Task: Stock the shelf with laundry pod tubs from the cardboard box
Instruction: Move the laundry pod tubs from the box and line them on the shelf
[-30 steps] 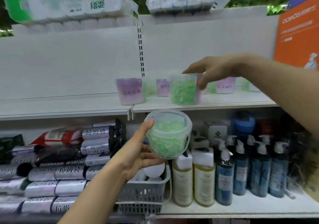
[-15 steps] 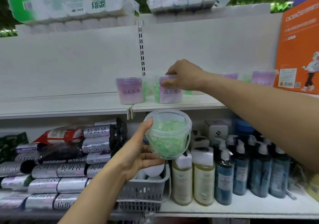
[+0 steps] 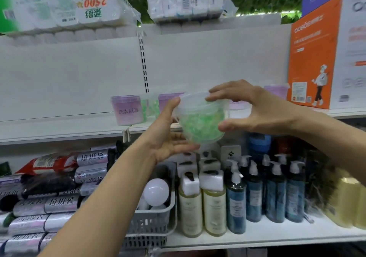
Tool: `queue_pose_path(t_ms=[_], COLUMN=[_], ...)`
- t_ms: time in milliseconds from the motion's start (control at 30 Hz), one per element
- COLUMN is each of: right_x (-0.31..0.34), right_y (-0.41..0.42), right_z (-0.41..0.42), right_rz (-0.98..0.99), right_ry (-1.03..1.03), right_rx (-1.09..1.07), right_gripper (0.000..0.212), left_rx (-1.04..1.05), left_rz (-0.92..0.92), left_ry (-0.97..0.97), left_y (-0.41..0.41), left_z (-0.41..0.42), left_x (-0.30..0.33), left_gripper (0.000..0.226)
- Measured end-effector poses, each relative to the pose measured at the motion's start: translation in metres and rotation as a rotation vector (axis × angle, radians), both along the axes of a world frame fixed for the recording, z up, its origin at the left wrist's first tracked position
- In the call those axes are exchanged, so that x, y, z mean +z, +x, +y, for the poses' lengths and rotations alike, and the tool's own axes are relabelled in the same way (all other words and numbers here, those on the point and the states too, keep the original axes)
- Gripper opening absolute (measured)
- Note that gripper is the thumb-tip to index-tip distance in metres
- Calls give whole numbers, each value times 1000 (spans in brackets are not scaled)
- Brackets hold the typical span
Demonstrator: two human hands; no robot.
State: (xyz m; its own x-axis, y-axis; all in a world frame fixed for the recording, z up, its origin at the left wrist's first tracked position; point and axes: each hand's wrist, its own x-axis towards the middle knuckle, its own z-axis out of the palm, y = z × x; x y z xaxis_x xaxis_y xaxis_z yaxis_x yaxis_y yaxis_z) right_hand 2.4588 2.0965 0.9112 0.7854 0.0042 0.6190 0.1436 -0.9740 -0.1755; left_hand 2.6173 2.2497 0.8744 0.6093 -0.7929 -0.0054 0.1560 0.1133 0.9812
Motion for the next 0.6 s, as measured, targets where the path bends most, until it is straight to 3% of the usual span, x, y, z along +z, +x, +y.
queue_pose_path(t_ms=[100,167,267,300,367,467,600], right_x=[4,6,5,4,2,5,22], right_y=[-1,3,11,15,27,48,62], right_z=[-16,-26,-39,-43,-44,-44,-42], right_rz=[-171,-233,-279,-272,-230,-227,-227], right_ry=[23,115,164,85,-113,-217,170], right_rx=[-76,-130,-314,-408,-545,-599,-265], right_gripper=[36,33,33,34,36,38,49], left_rx=[-42,-12,374,569,759,667,635], left_rz=[3,-124,-816,-1080,-1373,-1524,-1615], left_ry=[6,37,189,217,222,330,336], left_y=[-9,-12,-4,4,26,61,77], left_z=[-23,-32,-36,-35,-33,-31,-30], left_x=[22,30,33,33,32,26,20], left_gripper=[74,81,66,57,46,47,45])
